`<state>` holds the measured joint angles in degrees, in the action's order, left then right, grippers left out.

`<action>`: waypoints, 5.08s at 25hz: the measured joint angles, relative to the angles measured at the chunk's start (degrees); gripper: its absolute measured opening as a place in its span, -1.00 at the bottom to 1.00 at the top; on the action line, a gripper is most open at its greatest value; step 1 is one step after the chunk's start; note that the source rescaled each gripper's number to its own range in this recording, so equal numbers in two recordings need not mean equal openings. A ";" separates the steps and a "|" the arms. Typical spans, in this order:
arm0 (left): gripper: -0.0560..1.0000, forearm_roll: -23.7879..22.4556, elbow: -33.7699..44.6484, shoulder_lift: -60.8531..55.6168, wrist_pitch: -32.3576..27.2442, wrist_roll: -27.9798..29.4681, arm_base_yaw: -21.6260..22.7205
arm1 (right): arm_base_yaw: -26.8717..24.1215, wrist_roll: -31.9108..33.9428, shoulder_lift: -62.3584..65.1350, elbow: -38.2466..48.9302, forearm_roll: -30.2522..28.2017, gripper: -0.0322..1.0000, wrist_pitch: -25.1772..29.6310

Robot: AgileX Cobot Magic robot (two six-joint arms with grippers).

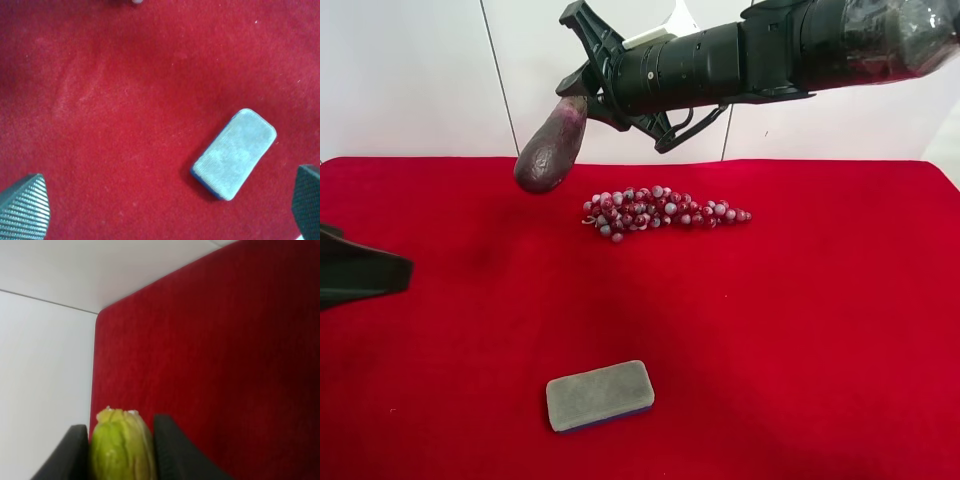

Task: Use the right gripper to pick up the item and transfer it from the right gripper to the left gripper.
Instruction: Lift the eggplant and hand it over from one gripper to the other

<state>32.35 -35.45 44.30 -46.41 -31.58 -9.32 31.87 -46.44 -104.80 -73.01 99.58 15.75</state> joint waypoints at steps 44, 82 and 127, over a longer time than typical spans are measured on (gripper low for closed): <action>0.99 -1.81 -17.89 26.05 6.10 -3.69 -15.89 | 0.00 0.00 0.00 0.00 0.00 -0.94 -1.39; 1.00 -1.66 -25.58 40.84 15.53 -3.98 -21.70 | 0.00 0.00 0.00 0.00 0.00 -0.94 -1.06; -0.17 -2.71 -27.44 41.44 20.66 -1.69 -22.22 | -0.11 0.00 0.47 -0.37 0.94 -0.94 -1.67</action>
<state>29.63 -62.89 85.75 -25.75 -33.26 -31.54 31.76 -46.44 -104.33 -73.38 100.52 14.08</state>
